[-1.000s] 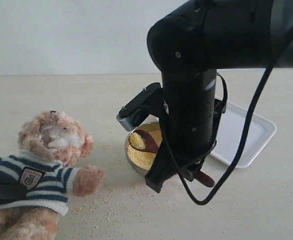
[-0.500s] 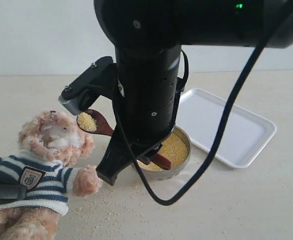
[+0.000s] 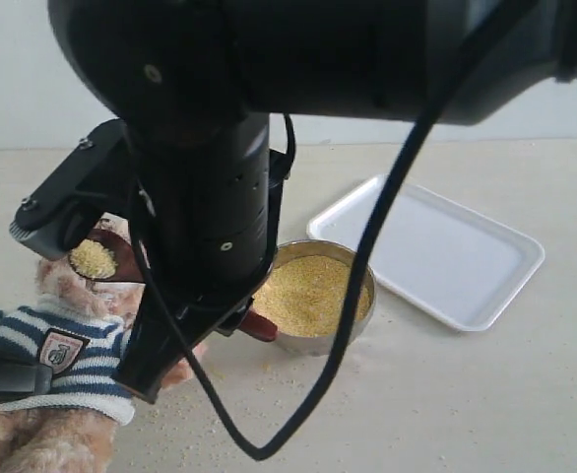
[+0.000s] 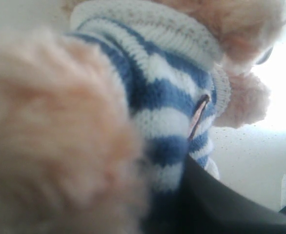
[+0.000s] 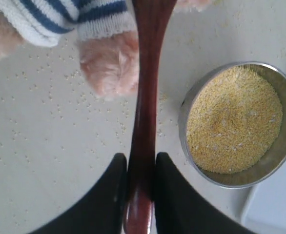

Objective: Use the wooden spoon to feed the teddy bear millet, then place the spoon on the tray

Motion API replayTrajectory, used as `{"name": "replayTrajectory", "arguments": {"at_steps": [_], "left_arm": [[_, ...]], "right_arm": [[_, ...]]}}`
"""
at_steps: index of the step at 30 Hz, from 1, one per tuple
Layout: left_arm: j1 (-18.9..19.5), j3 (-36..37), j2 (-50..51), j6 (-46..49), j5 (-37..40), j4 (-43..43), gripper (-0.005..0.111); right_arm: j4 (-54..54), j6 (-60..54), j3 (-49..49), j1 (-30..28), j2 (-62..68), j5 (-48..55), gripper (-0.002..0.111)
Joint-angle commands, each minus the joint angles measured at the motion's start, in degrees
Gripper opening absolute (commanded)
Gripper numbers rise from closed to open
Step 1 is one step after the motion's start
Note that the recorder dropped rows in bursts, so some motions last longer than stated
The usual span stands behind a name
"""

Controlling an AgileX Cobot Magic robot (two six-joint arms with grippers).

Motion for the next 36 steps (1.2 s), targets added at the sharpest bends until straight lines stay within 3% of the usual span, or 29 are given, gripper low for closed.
{"name": "replayTrajectory", "arguments": {"at_steps": [1,15,26,36], "left_arm": [[0.1,0.2,-0.5,0.0,0.5,-0.8,0.005],[0.1,0.2,-0.5,0.0,0.5,-0.8,0.005],[0.1,0.2,-0.5,0.0,0.5,-0.8,0.005],[0.1,0.2,-0.5,0.0,0.5,-0.8,0.005]], "right_arm": [[-3.2,-0.1,-2.4,0.6,2.2,-0.1,0.000],[-13.5,-0.5,-3.9,1.5,7.4,-0.1,0.000],[-32.9,1.4,-3.9,7.7,8.6,-0.1,0.000],[-35.9,3.7,-0.2,8.8,8.6,-0.1,0.000]]}}
